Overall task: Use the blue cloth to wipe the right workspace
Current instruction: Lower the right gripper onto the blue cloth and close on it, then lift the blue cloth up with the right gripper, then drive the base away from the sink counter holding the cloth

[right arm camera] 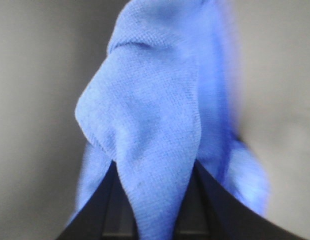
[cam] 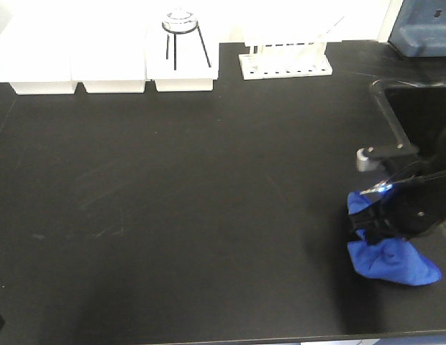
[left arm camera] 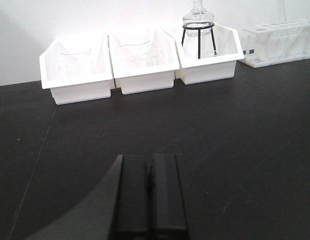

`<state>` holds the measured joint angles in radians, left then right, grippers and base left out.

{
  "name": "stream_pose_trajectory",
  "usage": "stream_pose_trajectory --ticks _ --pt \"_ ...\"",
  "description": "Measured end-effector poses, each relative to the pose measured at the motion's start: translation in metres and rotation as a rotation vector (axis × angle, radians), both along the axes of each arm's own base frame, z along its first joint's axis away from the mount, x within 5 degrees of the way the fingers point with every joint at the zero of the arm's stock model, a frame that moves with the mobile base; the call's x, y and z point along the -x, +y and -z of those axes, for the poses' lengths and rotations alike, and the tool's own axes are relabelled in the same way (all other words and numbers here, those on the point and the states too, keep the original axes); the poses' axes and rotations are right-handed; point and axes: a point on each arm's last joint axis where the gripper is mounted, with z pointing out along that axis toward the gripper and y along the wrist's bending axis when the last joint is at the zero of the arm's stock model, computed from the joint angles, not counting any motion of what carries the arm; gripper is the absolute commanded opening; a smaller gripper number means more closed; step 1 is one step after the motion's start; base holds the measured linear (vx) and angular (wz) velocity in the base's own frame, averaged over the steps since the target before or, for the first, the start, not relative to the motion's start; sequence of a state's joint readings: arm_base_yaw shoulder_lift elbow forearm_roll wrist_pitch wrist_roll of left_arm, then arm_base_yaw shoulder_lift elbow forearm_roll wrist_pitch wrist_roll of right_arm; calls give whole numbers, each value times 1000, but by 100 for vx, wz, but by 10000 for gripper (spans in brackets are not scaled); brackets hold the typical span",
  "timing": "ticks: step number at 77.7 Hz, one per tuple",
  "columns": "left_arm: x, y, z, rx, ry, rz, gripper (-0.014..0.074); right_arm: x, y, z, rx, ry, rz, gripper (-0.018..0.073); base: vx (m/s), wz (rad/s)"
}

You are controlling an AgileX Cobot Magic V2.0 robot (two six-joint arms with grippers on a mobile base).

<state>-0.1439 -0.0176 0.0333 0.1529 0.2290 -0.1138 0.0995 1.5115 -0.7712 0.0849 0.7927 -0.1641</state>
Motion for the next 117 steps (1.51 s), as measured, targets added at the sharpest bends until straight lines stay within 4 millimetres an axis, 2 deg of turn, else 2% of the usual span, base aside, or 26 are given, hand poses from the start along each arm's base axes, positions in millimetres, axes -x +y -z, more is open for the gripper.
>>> stream_pose_trajectory --ticks 15,26,35,46,58,67,117 --pt "0 0 0 0 0 0 -6 29 -2 -53 -19 -141 -5 -4 0 0" --pt "0 0 0 0 0 0 -6 64 -5 -90 -34 -242 -5 -4 0 0" --pt "0 0 0 0 0 0 -6 102 -9 -117 -53 -336 11 -4 0 0" --pt "0 0 0 0 0 0 -6 141 -13 -137 -77 -452 36 -4 0 0" --pt "0 0 0 0 0 0 -6 171 -15 -144 -95 -507 56 -4 0 0" --pt "0 0 0 0 0 0 -6 178 -16 -145 -92 -513 63 -4 0 0" --pt "0 0 0 0 0 0 -6 181 -18 -142 -73 -470 64 -4 0 0"
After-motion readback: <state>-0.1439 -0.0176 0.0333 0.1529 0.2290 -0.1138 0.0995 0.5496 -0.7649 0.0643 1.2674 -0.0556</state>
